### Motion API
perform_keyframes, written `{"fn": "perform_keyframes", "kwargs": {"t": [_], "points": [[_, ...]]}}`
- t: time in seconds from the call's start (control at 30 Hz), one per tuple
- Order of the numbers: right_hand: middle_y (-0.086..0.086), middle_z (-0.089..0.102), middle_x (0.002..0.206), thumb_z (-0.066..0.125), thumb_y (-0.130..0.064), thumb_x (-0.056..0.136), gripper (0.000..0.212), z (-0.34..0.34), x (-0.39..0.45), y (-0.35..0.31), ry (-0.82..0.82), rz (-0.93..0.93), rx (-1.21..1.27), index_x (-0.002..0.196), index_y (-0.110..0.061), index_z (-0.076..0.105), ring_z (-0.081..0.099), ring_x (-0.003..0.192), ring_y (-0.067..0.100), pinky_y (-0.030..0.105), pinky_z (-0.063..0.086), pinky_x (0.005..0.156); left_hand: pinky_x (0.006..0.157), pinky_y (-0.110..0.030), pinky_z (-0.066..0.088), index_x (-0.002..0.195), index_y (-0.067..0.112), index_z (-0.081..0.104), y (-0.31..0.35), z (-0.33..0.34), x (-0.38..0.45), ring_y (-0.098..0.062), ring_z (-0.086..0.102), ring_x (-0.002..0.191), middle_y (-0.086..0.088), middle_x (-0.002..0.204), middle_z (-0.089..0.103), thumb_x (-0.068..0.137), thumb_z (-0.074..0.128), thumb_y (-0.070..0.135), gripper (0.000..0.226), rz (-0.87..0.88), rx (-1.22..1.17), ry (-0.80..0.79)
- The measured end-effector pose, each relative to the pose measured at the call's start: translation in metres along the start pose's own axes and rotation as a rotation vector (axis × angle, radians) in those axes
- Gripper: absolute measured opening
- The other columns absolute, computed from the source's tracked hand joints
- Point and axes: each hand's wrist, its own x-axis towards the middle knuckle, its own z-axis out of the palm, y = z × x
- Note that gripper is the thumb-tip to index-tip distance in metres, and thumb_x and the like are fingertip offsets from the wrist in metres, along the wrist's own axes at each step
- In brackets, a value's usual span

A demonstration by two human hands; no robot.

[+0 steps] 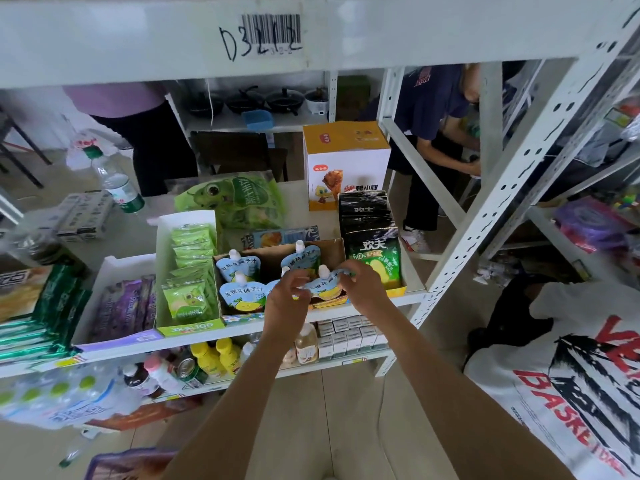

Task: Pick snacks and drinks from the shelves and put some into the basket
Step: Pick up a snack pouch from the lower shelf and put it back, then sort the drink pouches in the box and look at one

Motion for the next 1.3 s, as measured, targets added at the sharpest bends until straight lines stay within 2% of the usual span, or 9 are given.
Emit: {"fn": "perform_keyframes", "kwargs": {"t": [0.13,0.23,0.33,0.47,0.6,0.7,0.83,1.1,1.3], "points": [[0.011,0.058,0.09,0.053,-0.007,0.096,0.006,-0.016,-0.005,-0.025,-0.048,0.018,0.182,0.096,-0.01,0.059,0.064,0.085,0.029,0.04,0.056,0.075,0.076,-0.017,0.049,0.097,0.02,0.067,0.009,-0.018,-0.002,0.001,0.064,0.081,0.009,0.086,0.068,0.089,0.065,0.001,0.021,-0.027,-0.196,0.022],[0.007,0.056,0.081,0.052,-0.003,0.098,0.009,-0.029,-0.015,-0.047,-0.084,0.025,0.406,0.103,-0.003,0.059,0.06,0.067,0.009,0.015,0.053,0.058,0.065,-0.006,0.046,0.088,0.025,0.066,0.017,-0.03,-0.01,0.011,0.06,0.064,0.01,0.079,0.067,0.092,0.063,0.003,0.022,-0.066,-0.313,0.0],[-0.005,0.056,0.062,0.056,-0.009,0.097,0.008,-0.033,-0.024,-0.061,-0.019,0.017,0.506,0.099,-0.004,0.063,0.051,0.046,-0.002,0.01,0.041,0.048,0.07,-0.018,0.05,0.086,0.027,0.067,0.022,-0.037,-0.017,0.003,0.062,0.068,0.006,0.081,0.07,0.094,0.061,0.01,0.02,-0.085,-0.35,-0.01],[-0.009,0.048,0.046,0.062,-0.013,0.094,0.01,-0.033,-0.032,-0.067,0.061,0.055,0.626,0.086,-0.009,0.065,0.038,0.039,0.003,0.015,0.033,0.042,0.079,-0.042,0.056,0.084,0.021,0.07,0.029,-0.048,-0.026,-0.019,0.066,0.08,-0.006,0.083,0.073,0.094,0.063,0.01,0.016,-0.06,-0.401,0.044],[-0.008,0.051,0.048,0.062,-0.022,0.095,0.01,-0.033,-0.041,-0.067,0.05,0.096,0.759,0.086,-0.022,0.067,0.041,0.045,0.011,0.025,0.032,0.049,0.068,-0.027,0.056,0.085,0.015,0.071,0.042,-0.059,-0.036,-0.008,0.068,0.072,0.007,0.075,0.074,0.093,0.063,0.009,0.013,-0.06,-0.562,0.089],[-0.009,0.068,0.07,0.062,-0.041,0.09,0.018,-0.03,-0.051,-0.065,-0.009,0.052,0.706,0.093,-0.025,0.07,0.061,0.065,0.015,0.031,0.046,0.061,0.062,-0.023,0.055,0.089,0.013,0.071,0.051,-0.064,-0.04,-0.008,0.069,0.071,0.005,0.077,0.075,0.094,0.062,0.01,0.011,-0.095,-0.673,0.13],[0.005,0.074,0.084,0.064,-0.019,0.087,0.011,-0.028,-0.062,-0.066,-0.107,0.009,0.944,0.096,-0.016,0.07,0.069,0.075,0.021,0.028,0.055,0.06,0.071,-0.035,0.058,0.094,0.01,0.072,0.058,-0.072,-0.041,-0.018,0.069,0.078,-0.004,0.086,0.075,0.093,0.063,0.012,0.01,-0.117,-0.706,0.124],[0.009,0.073,0.092,0.057,-0.009,0.093,0.011,-0.033,-0.065,-0.072,-0.09,-0.04,0.976,0.099,-0.006,0.065,0.069,0.083,0.026,0.036,0.057,0.067,0.079,-0.042,0.055,0.103,0.006,0.071,0.066,-0.079,-0.041,-0.023,0.067,0.087,-0.014,0.101,0.074,0.094,0.062,0.013,0.015,-0.109,-0.697,0.087],[0.016,0.072,0.098,0.081,-0.039,0.071,0.035,-0.03,-0.068,-0.074,-0.082,-0.024,0.991,0.094,-0.014,0.071,0.066,0.088,0.032,0.042,0.055,0.075,0.069,-0.03,0.058,0.097,0.01,0.071,0.062,-0.082,-0.044,-0.021,0.067,0.085,-0.011,0.099,0.072,0.094,0.061,0.013,0.011,-0.097,-0.742,0.067]]}}
